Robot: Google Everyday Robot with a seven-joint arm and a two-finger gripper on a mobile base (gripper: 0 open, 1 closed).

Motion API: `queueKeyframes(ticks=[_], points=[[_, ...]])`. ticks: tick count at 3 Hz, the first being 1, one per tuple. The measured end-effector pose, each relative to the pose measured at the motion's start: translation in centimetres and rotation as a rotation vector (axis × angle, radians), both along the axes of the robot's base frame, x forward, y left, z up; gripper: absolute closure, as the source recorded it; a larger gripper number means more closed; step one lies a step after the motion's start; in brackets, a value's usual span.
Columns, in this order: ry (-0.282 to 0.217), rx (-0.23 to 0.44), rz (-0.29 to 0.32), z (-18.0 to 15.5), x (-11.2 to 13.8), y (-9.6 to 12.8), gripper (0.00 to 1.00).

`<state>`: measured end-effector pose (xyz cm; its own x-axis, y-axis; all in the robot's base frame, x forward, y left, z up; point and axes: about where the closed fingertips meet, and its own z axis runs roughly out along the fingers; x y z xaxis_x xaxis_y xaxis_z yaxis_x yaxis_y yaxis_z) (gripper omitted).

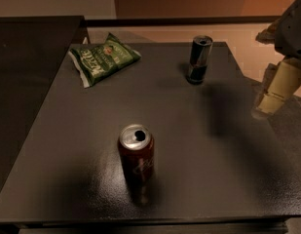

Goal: Move redbull can near coke can

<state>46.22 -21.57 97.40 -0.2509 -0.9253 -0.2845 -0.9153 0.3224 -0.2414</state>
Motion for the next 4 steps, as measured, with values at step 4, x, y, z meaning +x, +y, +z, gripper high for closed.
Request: queueKeyframes(ticks=[4], points=[[-0.155, 0.365, -0.263, -3.2, 12.0, -0.5, 0.0]])
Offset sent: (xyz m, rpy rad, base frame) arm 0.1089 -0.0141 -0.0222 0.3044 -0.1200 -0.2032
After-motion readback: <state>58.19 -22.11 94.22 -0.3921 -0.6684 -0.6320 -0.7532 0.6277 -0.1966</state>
